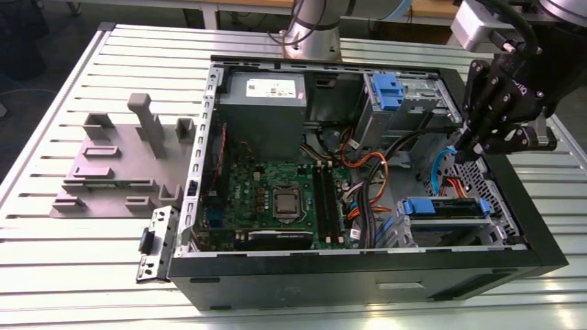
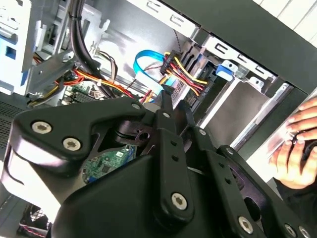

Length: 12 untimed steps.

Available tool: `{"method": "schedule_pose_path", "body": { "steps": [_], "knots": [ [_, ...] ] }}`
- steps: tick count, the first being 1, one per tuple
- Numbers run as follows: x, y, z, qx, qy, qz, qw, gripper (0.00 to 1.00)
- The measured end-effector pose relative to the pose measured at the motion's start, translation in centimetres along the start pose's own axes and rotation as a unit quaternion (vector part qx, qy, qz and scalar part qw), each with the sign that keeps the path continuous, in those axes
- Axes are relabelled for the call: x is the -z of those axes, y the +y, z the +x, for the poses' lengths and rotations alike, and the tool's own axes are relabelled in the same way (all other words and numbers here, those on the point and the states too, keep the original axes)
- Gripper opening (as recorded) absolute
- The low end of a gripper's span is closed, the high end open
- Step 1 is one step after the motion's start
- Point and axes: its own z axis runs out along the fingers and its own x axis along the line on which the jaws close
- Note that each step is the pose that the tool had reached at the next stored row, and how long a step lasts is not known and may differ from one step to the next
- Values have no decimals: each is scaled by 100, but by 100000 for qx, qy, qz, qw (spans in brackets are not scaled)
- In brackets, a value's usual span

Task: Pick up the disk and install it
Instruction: 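Insert the second disk wire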

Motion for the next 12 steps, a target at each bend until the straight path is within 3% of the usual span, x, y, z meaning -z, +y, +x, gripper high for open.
{"method": "schedule_pose_path", "body": {
  "steps": [6, 7, 12],
  "knots": [
    [-19, -9, -2, 17, 236, -111, 100000, 31],
    [-21, -11, -2, 18, 239, -160, 100000, 37],
    [-35, -12, -6, 12, 234, -194, 100000, 37]
  ]
}}
